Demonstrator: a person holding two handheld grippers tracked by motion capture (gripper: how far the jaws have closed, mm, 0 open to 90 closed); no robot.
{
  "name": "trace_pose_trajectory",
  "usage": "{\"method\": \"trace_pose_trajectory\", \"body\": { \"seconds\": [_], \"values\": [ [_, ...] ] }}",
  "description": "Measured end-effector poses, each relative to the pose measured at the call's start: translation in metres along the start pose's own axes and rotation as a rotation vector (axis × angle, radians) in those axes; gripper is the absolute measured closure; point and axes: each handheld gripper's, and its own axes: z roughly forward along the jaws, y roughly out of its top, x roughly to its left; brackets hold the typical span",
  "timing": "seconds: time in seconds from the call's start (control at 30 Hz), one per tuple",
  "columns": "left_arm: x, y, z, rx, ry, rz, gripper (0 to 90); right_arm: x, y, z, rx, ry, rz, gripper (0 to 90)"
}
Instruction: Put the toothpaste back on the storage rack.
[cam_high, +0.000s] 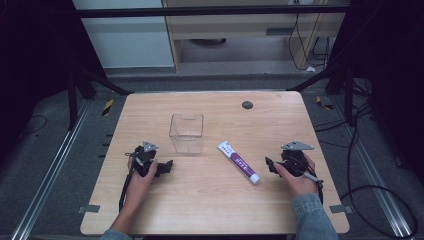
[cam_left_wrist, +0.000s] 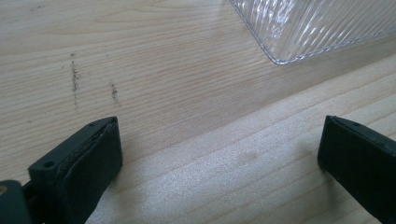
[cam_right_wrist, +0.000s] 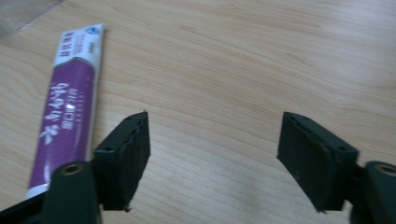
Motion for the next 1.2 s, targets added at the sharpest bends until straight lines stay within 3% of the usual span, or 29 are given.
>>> {"method": "trace_pose_trajectory", "body": {
  "seconds": [0.17, 0.27, 0.4, 0.73, 0.8, 0.9, 1.0, 1.13, 1.2],
  "values": [
    [0.0, 0.0, 0.0, 0.0, 0.0, 0.0, 0.0, 0.007, 0.003, 0.0, 0.013, 0.002, -0.046, 36.4],
    [0.0, 0.0, 0.0, 0.0, 0.0, 0.0, 0.0, 0.013, 0.007, -0.003, 0.012, 0.026, -0.054, 40.7],
    [0.0, 0.0, 0.0, 0.0, 0.0, 0.0, 0.0, 0.021, 0.012, -0.008, -0.029, 0.053, -0.097, 46.3],
    [0.0, 0.0, 0.0, 0.001, 0.001, 0.001, 0.0, 0.047, 0.034, -0.017, 0.012, 0.106, -0.128, 43.9],
    [0.0, 0.0, 0.0, 0.001, 0.001, 0.001, 0.0, 0.058, 0.041, -0.016, 0.033, 0.148, -0.123, 39.2],
    [0.0, 0.0, 0.0, 0.001, 0.001, 0.001, 0.0, 0.071, 0.048, -0.012, 0.068, 0.126, -0.188, 35.7],
    [0.0, 0.0, 0.0, 0.001, 0.001, 0.002, 0.0, 0.077, 0.056, -0.008, 0.099, 0.127, -0.207, 34.8],
    [0.0, 0.0, 0.0, 0.001, 0.001, 0.001, 0.0, 0.078, 0.062, -0.002, 0.153, 0.076, -0.243, 36.3],
    [0.0, 0.0, 0.0, 0.001, 0.0, 0.0, 0.0, 0.079, 0.063, 0.001, 0.178, 0.085, -0.249, 36.6]
  ]
}}
